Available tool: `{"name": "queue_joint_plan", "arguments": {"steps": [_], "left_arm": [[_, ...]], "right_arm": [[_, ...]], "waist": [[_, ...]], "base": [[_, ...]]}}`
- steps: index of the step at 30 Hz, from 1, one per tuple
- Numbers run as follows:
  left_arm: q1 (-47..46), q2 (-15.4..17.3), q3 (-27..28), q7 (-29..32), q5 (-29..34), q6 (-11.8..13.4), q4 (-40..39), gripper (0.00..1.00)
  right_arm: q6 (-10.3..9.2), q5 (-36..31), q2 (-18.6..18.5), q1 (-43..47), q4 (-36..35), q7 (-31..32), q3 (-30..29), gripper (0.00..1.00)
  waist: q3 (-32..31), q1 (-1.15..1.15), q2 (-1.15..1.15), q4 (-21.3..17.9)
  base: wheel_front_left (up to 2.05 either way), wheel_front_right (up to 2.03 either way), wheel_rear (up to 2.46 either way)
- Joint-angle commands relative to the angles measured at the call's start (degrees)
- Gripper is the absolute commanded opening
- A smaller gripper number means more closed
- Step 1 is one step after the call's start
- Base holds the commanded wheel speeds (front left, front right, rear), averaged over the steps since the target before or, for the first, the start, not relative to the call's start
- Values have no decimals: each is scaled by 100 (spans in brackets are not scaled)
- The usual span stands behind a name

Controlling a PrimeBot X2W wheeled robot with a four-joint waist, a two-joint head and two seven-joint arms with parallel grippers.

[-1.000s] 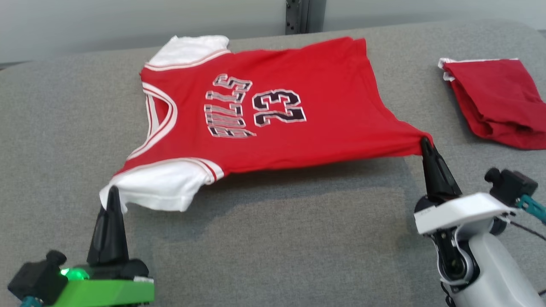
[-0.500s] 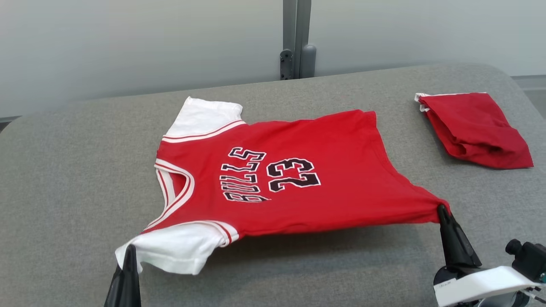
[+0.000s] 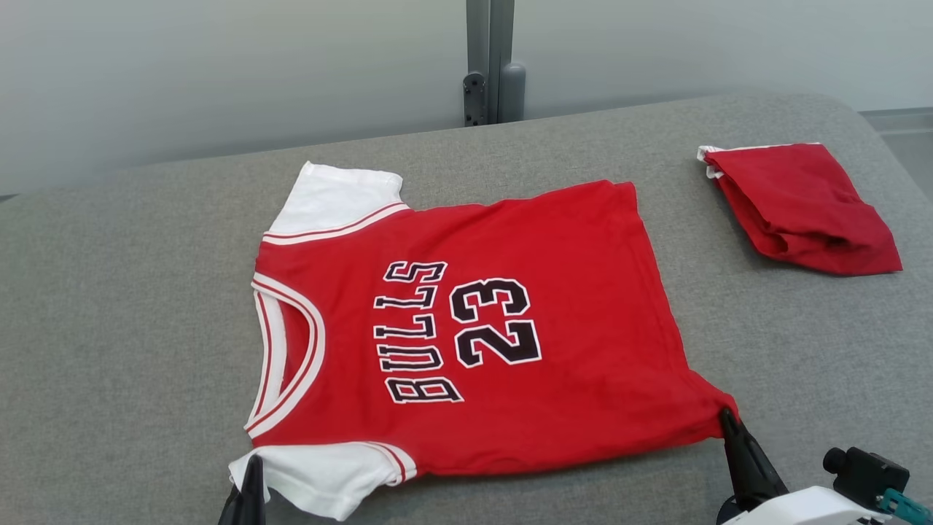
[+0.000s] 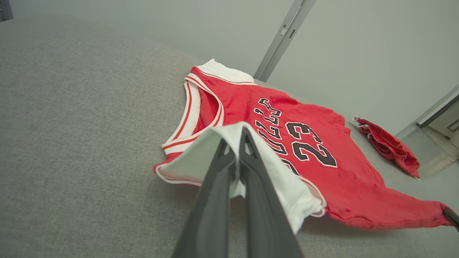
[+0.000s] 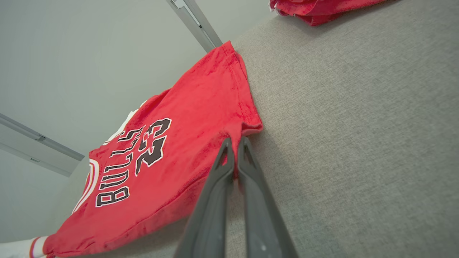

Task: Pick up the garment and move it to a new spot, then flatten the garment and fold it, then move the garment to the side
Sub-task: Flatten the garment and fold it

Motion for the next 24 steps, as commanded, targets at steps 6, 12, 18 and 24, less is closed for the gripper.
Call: {"name": "queue_joint_plan", "arguments": {"steps": [6,12,18,24], "left_arm": [[-496,-39,-60,-69,-163,-85,488,0],[-962,-49,-12,-163,-187,-101,674,0],[-1855,76,-166,-123,-42,-149,1088,0],[-2872,98,-113,-220,-2,-180,1901,0]], "right_arm": [[-1,102,36,-375,474,-147,141,0],[-1,409,88,-675,561,-267,221,0],[-1,627,135,-1120,706,-341,197,0],[-1,521,217,-1664,1050,-392,154,0]], "waist": [[220,1,0,4],[392,1,0,-15],[602,1,0,-15],[876,1,0,-64]], "base": [[0,0,0],[0,0,0],[0,0,0],[0,0,0]]}}
